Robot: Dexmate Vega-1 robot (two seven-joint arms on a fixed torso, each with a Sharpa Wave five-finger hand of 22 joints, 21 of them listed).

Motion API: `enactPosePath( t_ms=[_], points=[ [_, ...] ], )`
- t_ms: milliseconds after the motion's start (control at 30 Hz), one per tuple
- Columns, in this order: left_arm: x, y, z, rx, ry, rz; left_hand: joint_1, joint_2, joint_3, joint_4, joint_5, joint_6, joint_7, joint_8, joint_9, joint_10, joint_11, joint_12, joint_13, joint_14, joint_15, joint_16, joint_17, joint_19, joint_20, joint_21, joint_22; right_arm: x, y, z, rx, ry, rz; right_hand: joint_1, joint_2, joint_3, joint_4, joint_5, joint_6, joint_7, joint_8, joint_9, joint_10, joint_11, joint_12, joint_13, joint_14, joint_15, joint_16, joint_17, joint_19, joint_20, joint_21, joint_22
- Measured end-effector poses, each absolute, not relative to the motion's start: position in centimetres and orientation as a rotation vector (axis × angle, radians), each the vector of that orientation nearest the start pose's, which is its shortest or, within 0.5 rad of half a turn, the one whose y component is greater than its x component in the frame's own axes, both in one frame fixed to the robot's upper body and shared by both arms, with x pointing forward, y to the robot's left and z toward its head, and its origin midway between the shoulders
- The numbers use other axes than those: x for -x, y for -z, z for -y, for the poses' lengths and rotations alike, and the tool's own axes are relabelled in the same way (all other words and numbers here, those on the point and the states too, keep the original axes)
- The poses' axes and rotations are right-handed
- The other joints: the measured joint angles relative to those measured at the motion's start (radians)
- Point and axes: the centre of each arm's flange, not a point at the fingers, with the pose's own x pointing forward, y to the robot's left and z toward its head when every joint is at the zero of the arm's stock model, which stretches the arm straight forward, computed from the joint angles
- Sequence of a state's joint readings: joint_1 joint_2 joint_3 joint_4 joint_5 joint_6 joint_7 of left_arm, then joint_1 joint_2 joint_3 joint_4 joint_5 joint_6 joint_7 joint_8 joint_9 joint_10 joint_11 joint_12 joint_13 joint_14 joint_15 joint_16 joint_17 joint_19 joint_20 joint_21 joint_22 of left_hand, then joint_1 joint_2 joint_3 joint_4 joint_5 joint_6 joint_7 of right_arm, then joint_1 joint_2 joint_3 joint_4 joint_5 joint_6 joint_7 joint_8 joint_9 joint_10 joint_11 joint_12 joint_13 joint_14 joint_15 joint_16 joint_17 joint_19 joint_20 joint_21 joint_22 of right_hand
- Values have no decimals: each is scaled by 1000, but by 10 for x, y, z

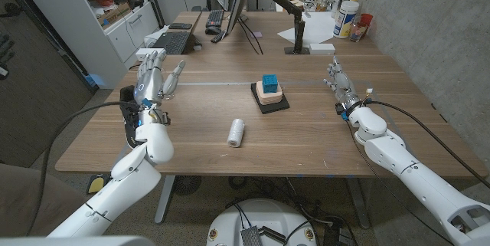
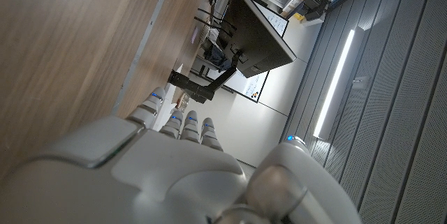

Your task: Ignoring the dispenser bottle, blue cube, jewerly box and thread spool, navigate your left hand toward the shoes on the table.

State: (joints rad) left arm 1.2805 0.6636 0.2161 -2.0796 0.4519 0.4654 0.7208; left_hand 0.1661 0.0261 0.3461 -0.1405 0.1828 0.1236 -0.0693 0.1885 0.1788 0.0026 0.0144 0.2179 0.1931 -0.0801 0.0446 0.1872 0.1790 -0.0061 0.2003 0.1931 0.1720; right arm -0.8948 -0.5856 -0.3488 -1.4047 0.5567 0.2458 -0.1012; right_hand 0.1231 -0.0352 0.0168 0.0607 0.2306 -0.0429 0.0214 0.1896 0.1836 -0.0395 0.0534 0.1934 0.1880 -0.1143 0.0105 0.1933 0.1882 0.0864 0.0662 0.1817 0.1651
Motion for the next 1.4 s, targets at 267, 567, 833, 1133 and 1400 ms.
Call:
enactPosePath(
  t_ms=[267, 567, 833, 1133, 1400],
  points=[
    [-478, 20, -325, -904, -804, 678, 0, 0, 4, -4, 0, 2, 2, 0, 0, 0, 0, 0, 0, 0, 0, 0, 0, 0, 0, -5, 0, -636, 24, 313, 71, -88, 596, 0, 0, 0, 0, 0, 0, 0, 0, 0, 0, 0, 0, 0, 0, 0, 0, 0, 0, 0, 0, 0],
    [-473, 26, -336, -918, -846, 639, 7, 2, 4, -4, 0, 2, 1, 0, 0, 0, 0, 0, 0, -6, 5, 0, 0, -5, 5, -5, 3, -636, 23, 315, 71, -83, 594, 0, 0, 0, 0, 0, 0, 0, 0, 0, 0, 0, 0, 0, 0, 0, 0, 0, 0, 0, 0, 0],
    [-469, 29, -344, -924, -875, 612, 8, 0, 4, -4, 0, 1, 1, 0, 0, 0, 0, 0, 0, -9, 2, 0, 0, -5, 5, -5, 3, -637, 22, 314, 73, -82, 594, 0, 0, -4, 4, 0, 0, 0, 0, 0, 0, 0, 0, 0, 0, 0, 0, 0, 0, 0, 0, 0],
    [-465, 30, -350, -936, -912, 571, 8, 0, 7, -7, 0, 7, 7, 0, 0, -5, 5, -4, 0, -13, 6, -6, 0, -5, 5, -5, 3, -638, 23, 313, 71, -81, 590, 7, 7, -4, 4, 0, 0, 0, 0, 0, 0, 0, 0, 0, 0, 0, 0, 0, 0, 0, 0, 0],
    [-464, 29, -355, -949, -938, 534, 10, 2, 8, -8, 0, 7, 7, 0, 0, -10, 9, -3, 0, -18, 11, -7, 0, -7, 7, -5, 3, -639, 23, 312, 74, -82, 589, 7, 7, -4, 4, 0, 0, 0, 0, 0, 0, 0, 0, 0, 0, 0, 0, 0, 0, 0, 0, 0]
  ],
)
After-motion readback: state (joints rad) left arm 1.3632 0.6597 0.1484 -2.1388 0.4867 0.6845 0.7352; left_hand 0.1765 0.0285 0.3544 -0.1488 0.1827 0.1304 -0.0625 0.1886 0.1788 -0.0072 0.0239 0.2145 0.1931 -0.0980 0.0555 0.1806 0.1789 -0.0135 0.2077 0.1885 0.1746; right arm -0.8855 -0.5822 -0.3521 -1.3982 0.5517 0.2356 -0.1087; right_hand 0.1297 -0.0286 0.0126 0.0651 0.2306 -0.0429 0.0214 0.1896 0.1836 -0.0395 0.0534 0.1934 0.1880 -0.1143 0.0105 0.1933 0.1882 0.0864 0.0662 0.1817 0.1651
